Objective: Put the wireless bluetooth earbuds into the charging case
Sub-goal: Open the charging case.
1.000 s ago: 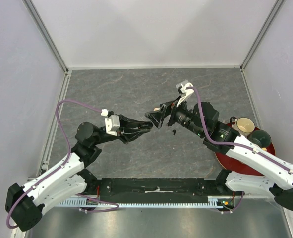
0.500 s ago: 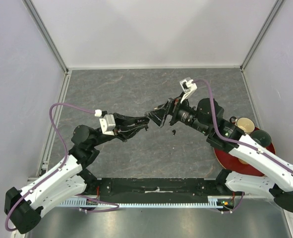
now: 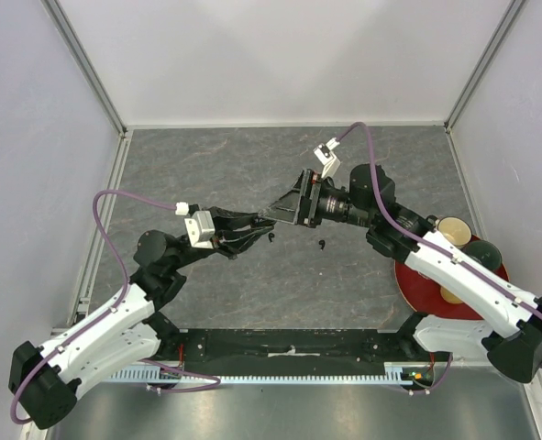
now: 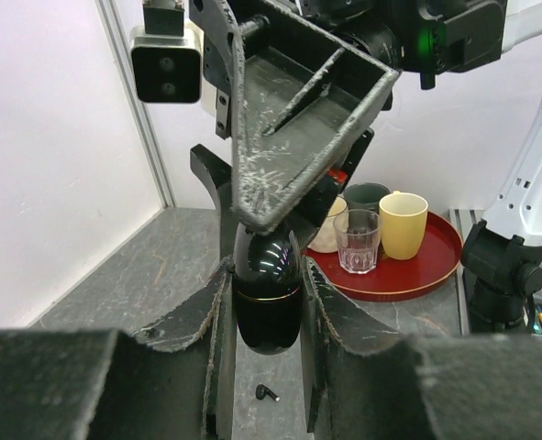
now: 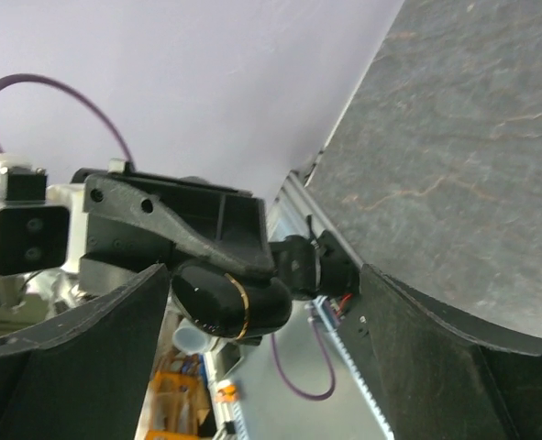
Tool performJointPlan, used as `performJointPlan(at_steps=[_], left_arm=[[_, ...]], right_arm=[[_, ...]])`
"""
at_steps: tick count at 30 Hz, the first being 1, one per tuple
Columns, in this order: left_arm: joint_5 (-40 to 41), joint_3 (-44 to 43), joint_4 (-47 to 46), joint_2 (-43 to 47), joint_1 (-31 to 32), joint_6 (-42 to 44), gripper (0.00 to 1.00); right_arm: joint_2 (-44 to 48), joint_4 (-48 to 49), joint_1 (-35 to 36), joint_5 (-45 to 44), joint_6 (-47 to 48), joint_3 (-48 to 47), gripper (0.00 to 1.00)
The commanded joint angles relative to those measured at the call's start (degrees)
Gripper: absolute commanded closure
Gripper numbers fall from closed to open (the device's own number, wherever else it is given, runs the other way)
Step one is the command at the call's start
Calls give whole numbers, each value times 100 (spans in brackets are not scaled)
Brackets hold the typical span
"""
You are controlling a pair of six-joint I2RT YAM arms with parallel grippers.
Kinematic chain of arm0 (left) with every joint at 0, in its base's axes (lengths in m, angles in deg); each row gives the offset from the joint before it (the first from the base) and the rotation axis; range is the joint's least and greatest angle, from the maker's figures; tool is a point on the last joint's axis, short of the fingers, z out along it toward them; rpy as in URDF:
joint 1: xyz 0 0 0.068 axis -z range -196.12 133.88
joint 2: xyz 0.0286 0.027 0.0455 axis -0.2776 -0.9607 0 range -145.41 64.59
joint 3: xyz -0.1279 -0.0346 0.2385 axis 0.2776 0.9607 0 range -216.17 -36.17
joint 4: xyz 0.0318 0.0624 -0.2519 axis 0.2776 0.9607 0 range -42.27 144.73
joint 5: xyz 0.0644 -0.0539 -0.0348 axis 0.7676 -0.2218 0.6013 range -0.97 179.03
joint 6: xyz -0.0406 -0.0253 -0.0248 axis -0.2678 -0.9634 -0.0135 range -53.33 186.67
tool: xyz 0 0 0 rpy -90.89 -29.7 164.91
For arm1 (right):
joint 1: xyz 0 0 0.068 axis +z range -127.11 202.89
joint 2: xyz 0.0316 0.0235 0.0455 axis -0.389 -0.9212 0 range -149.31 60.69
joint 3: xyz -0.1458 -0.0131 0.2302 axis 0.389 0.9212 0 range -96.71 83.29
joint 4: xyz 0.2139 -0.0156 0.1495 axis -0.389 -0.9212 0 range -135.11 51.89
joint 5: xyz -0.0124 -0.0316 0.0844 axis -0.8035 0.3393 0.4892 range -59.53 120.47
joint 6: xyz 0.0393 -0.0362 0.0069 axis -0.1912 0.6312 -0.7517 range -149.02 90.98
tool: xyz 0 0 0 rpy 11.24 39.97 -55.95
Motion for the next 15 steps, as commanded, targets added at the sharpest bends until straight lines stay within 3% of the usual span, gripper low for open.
performJointPlan(at_steps=[1,11,12,15], left_arm=[[92,-162,-439,-53,13,250,98],[13,-162,-703,-238,13,48,98],[4,-162,-711,-247,13,39,98],[-57,-162,-694,-255,13,22,98]], right_arm=[[21,854,-28,723,-621,156,14],[12,1480,-72,961,-964,463,37],[12,1620,-90,970,-1051,490,45],[21,1998,-125,1057,-1245,622,52]])
